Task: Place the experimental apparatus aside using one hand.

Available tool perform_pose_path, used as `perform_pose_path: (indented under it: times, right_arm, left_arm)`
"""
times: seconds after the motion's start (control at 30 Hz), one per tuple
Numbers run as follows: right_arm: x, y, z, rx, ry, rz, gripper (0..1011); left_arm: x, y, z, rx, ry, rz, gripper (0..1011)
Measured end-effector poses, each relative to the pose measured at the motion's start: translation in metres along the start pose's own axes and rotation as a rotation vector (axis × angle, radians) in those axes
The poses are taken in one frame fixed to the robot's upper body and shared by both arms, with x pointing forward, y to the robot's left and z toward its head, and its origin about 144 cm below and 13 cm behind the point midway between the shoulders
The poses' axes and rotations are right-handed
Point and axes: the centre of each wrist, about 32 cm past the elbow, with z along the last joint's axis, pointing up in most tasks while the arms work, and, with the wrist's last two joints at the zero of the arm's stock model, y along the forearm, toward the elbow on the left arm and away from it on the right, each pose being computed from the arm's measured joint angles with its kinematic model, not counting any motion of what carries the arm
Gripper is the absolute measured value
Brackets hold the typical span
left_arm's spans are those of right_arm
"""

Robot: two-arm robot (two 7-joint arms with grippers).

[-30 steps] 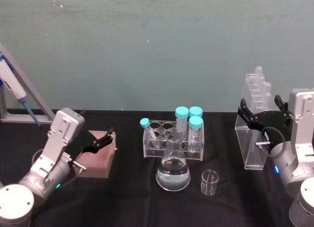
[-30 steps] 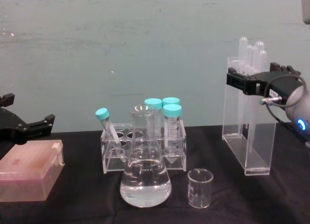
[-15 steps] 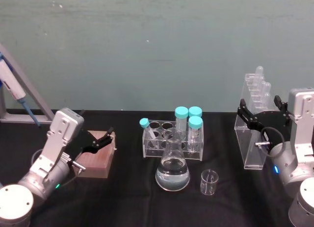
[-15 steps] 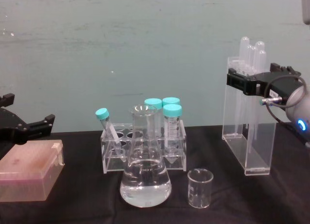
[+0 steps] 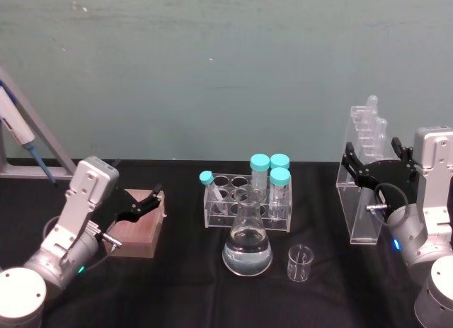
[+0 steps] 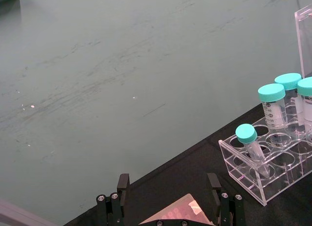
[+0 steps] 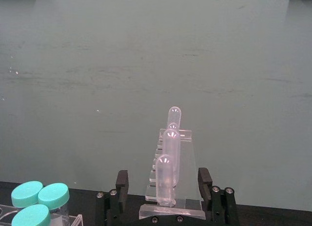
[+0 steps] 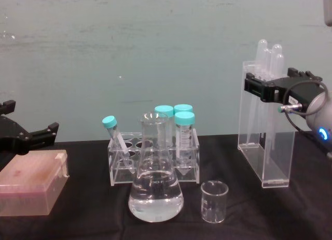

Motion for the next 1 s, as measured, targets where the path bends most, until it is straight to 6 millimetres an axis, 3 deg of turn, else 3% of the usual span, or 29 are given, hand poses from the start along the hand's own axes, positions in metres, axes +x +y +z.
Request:
perform_pose_path:
  times: [0.43, 1.0]
  right_arm:
    - [0.0, 0.0, 0.0, 0.0, 0.0, 0.0, 600]
    - [0.0001, 0.0003, -0.0001, 0.0, 0.0, 0.0, 600]
  left_arm:
    - [0.0, 0.0, 0.0, 0.0, 0.0, 0.0, 1000]
    - [0.0, 0.0, 0.0, 0.0, 0.0, 0.0, 1000]
